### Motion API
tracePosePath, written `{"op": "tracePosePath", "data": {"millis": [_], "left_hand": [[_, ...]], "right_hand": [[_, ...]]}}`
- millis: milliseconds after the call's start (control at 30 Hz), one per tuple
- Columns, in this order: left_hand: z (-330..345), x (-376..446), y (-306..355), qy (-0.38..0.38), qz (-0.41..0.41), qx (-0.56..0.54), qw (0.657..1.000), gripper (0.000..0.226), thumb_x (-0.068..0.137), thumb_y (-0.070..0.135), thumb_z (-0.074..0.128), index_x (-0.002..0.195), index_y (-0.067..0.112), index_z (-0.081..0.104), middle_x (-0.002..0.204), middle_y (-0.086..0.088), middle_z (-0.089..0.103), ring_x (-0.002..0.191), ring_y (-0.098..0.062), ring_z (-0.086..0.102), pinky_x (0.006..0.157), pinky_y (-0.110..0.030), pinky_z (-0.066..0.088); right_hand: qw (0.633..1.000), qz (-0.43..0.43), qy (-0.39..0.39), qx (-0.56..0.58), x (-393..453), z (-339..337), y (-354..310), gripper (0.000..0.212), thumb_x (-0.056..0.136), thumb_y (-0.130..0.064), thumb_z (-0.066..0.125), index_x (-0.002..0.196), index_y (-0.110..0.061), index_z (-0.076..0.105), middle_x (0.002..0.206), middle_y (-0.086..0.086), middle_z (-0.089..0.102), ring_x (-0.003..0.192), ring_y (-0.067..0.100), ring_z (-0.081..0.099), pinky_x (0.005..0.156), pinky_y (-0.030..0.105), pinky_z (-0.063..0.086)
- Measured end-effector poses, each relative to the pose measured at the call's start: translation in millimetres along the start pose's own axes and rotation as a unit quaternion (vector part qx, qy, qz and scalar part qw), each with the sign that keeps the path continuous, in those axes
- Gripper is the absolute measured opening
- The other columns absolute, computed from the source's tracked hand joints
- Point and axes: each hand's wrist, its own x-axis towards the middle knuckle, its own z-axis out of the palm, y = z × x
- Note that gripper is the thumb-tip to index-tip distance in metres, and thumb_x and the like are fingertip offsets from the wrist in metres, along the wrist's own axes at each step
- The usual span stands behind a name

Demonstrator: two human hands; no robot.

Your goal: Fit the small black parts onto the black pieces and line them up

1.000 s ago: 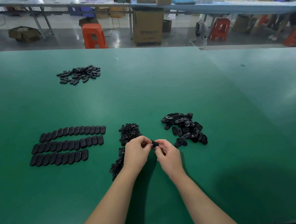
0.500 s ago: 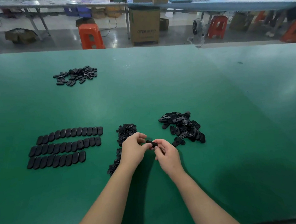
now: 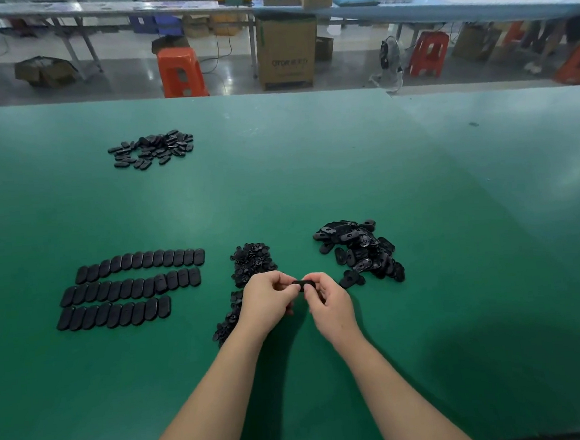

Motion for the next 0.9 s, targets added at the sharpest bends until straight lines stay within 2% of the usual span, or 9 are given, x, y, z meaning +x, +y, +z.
{"op": "tracePosePath", "data": {"millis": [67,133,233,300,467,633,767,900], "left_hand": [[1.1,-0.7,0.0,0.01,0.004,0.015,1.0,0.008,0.085,0.015,0.074,0.077,0.019,0.072,0.057,0.003,0.068,0.047,-0.01,0.061,0.047,-0.019,0.045],[2.2,-1.4,-0.3,0.02,0.01,0.032,0.999,0.008,0.083,0.017,0.074,0.076,0.021,0.071,0.059,0.004,0.068,0.047,-0.008,0.06,0.048,-0.019,0.044],[4.1,-2.1,-0.6,0.033,0.013,0.062,0.997,0.007,0.082,0.02,0.073,0.076,0.021,0.071,0.063,0.004,0.069,0.048,-0.005,0.058,0.05,-0.018,0.044],[5.2,-2.6,0.0,0.036,0.015,0.07,0.997,0.006,0.083,0.019,0.073,0.077,0.019,0.07,0.064,0.003,0.07,0.048,-0.005,0.057,0.049,-0.017,0.044],[8.4,-4.8,3.2,0.04,0.028,0.09,0.995,0.007,0.085,0.02,0.071,0.08,0.016,0.07,0.071,0.001,0.071,0.065,-0.018,0.068,0.06,-0.027,0.051],[10.2,-6.3,3.6,0.04,0.052,0.087,0.994,0.008,0.087,0.019,0.07,0.079,0.018,0.07,0.07,0.003,0.07,0.065,-0.019,0.067,0.062,-0.029,0.053],[10.1,-4.3,2.3,0.031,0.091,0.117,0.988,0.008,0.09,0.017,0.067,0.087,0.02,0.073,0.073,0.012,0.067,0.063,-0.003,0.057,0.056,-0.011,0.042],[10.4,-2.5,0.5,0.025,0.12,0.16,0.979,0.009,0.093,0.017,0.065,0.095,0.021,0.072,0.077,0.014,0.066,0.067,0.0,0.056,0.059,-0.01,0.04]], "right_hand": [[1.0,-0.001,-0.003,-0.002,0.4,-0.2,0.7,0.012,0.099,-0.016,0.059,0.1,-0.024,0.067,0.088,0.0,0.074,0.083,0.024,0.069,0.078,0.046,0.057],[1.0,-0.001,-0.007,-0.004,0.7,0.2,0.8,0.013,0.099,-0.016,0.059,0.1,-0.026,0.068,0.087,-0.002,0.074,0.081,0.023,0.069,0.076,0.045,0.057],[1.0,-0.003,-0.01,0.005,0.7,0.1,1.5,0.013,0.099,-0.018,0.06,0.098,-0.028,0.069,0.082,-0.005,0.073,0.065,0.007,0.06,0.063,0.031,0.048],[1.0,-0.002,-0.011,0.008,0.6,-0.6,1.8,0.013,0.099,-0.019,0.061,0.097,-0.028,0.069,0.079,-0.006,0.072,0.06,0.002,0.054,0.061,0.026,0.044],[1.0,0.002,-0.007,0.014,0.9,-2.3,0.4,0.015,0.099,-0.02,0.061,0.094,-0.031,0.068,0.078,-0.007,0.072,0.062,0.006,0.056,0.062,0.031,0.048],[1.0,-0.006,0.005,0.023,-0.5,-2.9,-0.9,0.014,0.1,-0.02,0.061,0.093,-0.03,0.067,0.083,-0.01,0.072,0.071,0.007,0.063,0.069,0.032,0.053],[1.0,-0.005,0.022,0.02,-1.4,-2.8,-3.0,0.013,0.101,-0.019,0.06,0.094,-0.029,0.066,0.088,-0.013,0.071,0.081,0.008,0.066,0.078,0.033,0.055],[1.0,-0.005,0.026,0.003,-1.2,-2.6,-2.9,0.014,0.101,-0.02,0.059,0.093,-0.03,0.063,0.085,-0.008,0.07,0.08,0.014,0.064,0.076,0.035,0.053]]}}
